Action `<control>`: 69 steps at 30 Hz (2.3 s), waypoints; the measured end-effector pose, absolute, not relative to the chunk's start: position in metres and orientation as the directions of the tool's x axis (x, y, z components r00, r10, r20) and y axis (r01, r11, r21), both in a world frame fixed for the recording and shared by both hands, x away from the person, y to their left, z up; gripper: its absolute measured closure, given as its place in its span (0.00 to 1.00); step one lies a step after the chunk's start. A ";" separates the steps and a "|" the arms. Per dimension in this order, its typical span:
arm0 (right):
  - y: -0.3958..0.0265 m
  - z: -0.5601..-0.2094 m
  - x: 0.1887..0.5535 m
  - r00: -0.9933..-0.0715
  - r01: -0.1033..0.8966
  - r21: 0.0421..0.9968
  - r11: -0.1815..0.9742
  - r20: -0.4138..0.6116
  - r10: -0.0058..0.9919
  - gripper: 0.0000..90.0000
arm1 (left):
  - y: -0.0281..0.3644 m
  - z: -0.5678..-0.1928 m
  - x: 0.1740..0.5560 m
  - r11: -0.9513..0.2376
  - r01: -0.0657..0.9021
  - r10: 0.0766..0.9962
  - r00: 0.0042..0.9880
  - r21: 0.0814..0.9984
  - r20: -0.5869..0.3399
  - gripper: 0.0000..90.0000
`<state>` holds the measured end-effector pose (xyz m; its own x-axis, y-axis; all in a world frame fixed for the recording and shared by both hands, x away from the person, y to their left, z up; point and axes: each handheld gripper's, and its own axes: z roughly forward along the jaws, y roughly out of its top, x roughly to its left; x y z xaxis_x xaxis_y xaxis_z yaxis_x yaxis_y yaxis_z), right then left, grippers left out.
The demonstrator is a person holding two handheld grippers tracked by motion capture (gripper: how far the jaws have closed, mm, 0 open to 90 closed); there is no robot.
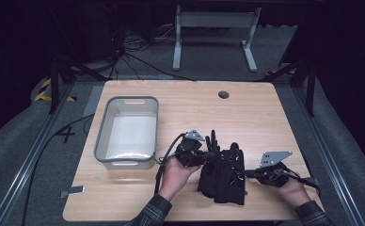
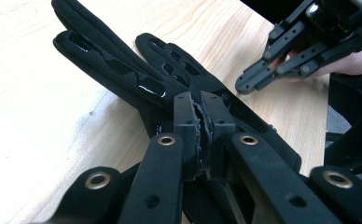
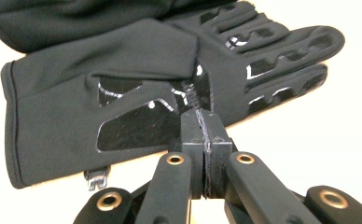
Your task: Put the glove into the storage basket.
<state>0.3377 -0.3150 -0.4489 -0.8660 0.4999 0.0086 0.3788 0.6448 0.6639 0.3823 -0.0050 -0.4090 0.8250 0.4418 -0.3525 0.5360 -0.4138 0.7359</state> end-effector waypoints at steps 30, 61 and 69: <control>-0.297 -0.451 0.344 -0.884 0.359 0.676 0.644 0.024 0.468 1.00 | -0.048 -0.412 0.384 -0.440 0.481 0.353 0.869 0.759 -0.346 0.90; -0.303 -0.452 0.339 -0.882 0.373 0.680 0.631 0.049 0.469 1.00 | -0.023 -0.449 0.358 -0.558 0.483 0.410 0.868 0.675 -0.282 0.91; -0.296 -0.456 0.337 -0.896 0.360 0.677 0.642 0.057 0.441 1.00 | -0.024 -0.452 0.363 -0.582 0.469 0.414 0.874 0.664 -0.254 0.91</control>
<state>0.3369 -0.2958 -0.4563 -0.8956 0.4411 0.0574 0.3597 0.6422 0.6769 0.3628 -0.0243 -0.4516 0.8739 0.4145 -0.2541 0.4691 -0.5817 0.6645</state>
